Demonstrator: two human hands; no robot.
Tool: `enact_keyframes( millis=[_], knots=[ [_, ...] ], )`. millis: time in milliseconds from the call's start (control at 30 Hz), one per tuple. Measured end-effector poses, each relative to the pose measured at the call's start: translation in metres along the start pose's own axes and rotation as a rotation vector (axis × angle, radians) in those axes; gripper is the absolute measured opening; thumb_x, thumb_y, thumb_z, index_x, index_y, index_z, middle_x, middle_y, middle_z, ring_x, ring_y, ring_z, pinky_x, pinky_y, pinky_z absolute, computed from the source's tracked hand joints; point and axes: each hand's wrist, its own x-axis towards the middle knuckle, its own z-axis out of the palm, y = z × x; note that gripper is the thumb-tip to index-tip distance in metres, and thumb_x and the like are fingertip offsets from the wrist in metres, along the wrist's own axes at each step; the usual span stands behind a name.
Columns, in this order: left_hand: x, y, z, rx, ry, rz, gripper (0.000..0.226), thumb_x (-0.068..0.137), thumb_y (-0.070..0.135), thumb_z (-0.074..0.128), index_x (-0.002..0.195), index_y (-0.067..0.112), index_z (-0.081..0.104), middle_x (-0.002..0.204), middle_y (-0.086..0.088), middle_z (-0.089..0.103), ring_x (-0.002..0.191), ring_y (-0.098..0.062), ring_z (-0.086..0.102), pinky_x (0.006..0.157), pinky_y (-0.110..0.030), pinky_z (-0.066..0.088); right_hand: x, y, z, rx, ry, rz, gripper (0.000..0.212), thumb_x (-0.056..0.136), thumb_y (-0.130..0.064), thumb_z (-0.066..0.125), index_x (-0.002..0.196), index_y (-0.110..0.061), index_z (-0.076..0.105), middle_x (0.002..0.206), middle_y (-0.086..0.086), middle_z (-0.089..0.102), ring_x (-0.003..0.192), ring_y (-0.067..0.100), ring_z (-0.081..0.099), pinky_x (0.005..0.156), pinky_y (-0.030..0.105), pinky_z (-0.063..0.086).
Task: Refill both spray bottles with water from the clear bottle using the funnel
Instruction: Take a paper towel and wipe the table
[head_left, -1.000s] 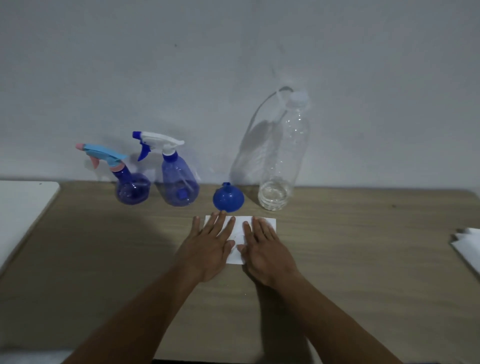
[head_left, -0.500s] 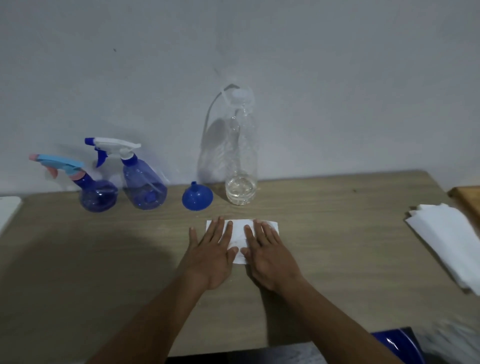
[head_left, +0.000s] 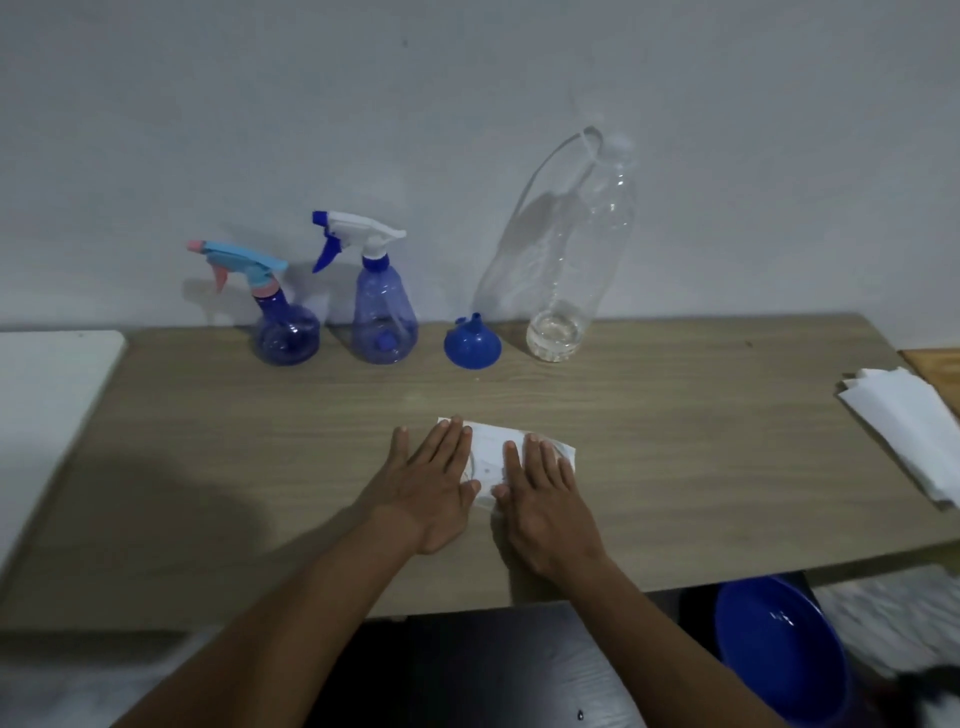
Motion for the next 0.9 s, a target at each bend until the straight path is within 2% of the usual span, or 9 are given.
enact_keyframes(
  millis=[100,300,333,400,467,700,800,900],
  knots=[
    [-0.019,-0.030,0.002,0.028,-0.020,-0.004,0.067,0.105,0.046,0.012,0.156,0.012,-0.015,0.166,-0.002,-0.018,0.153,-0.016,-0.017,0.121,-0.056,-0.006,0.006,-0.034,0.005,-0.021,-0.056,-0.007,0.082,0.090,-0.049,-0.008,0.161,-0.009,0.002,0.167,0.023,0.001,0.155,0.038,-0.001,0.125,0.048,0.001],
    [-0.053,-0.098,0.013,0.046,-0.015,-0.062,0.069,0.104,0.048,0.012,0.156,0.011,-0.014,0.166,-0.005,-0.018,0.153,-0.017,-0.015,0.122,-0.056,-0.005,0.029,-0.110,0.015,-0.032,-0.097,-0.060,0.085,0.087,-0.051,-0.011,0.161,-0.009,0.000,0.167,0.023,-0.002,0.155,0.038,-0.002,0.125,0.049,0.002],
    [-0.059,-0.110,0.015,0.047,-0.015,-0.074,0.069,0.104,0.048,0.012,0.156,0.010,-0.014,0.166,-0.005,-0.018,0.153,-0.017,-0.015,0.122,-0.056,-0.004,0.033,-0.123,0.015,-0.037,-0.108,-0.073,0.081,0.091,-0.050,-0.008,0.161,-0.009,-0.001,0.167,0.022,-0.003,0.155,0.037,-0.002,0.125,0.049,0.001],
    [-0.071,-0.134,0.020,0.053,-0.010,-0.102,0.070,0.104,0.050,0.011,0.156,0.010,-0.014,0.166,-0.005,-0.017,0.153,-0.017,-0.014,0.122,-0.055,-0.004,0.042,-0.147,0.016,-0.048,-0.139,-0.105,0.068,0.104,-0.045,0.011,0.161,-0.010,-0.003,0.167,0.022,-0.006,0.155,0.037,-0.005,0.125,0.048,-0.001],
    [-0.083,-0.158,0.026,0.062,0.001,-0.132,0.071,0.103,0.051,0.010,0.156,0.011,-0.013,0.166,-0.005,-0.015,0.154,-0.017,-0.012,0.122,-0.055,-0.002,0.051,-0.170,0.019,-0.071,-0.159,-0.152,0.068,0.108,-0.038,0.027,0.160,-0.010,-0.006,0.167,0.021,-0.008,0.155,0.036,-0.007,0.126,0.049,-0.001],
    [-0.134,-0.229,0.044,0.076,-0.009,-0.239,0.070,0.103,0.050,0.011,0.157,0.011,-0.012,0.167,-0.006,-0.011,0.154,-0.020,-0.010,0.123,-0.053,0.001,0.064,-0.247,0.043,-0.087,-0.147,-0.288,0.064,0.108,-0.036,0.028,0.161,-0.014,-0.001,0.167,0.021,-0.006,0.155,0.036,-0.004,0.126,0.050,-0.001],
    [-0.150,-0.239,0.055,0.053,-0.009,-0.256,0.074,0.098,0.055,0.001,0.157,0.013,-0.013,0.167,-0.007,-0.011,0.154,-0.020,-0.009,0.123,-0.052,0.000,0.059,-0.261,0.050,-0.053,-0.137,-0.291,0.061,0.110,-0.038,0.024,0.161,-0.014,0.002,0.168,0.019,-0.004,0.156,0.034,-0.003,0.125,0.048,-0.003],
    [-0.160,-0.236,0.061,0.040,-0.012,-0.274,0.092,0.076,0.060,-0.019,0.157,0.016,-0.014,0.167,-0.007,-0.011,0.154,-0.021,-0.009,0.122,-0.052,-0.002,0.048,-0.261,0.048,-0.040,-0.159,-0.301,0.061,0.110,-0.038,0.023,0.161,-0.013,0.002,0.168,0.018,-0.005,0.156,0.032,-0.005,0.125,0.046,-0.003]
  ],
)
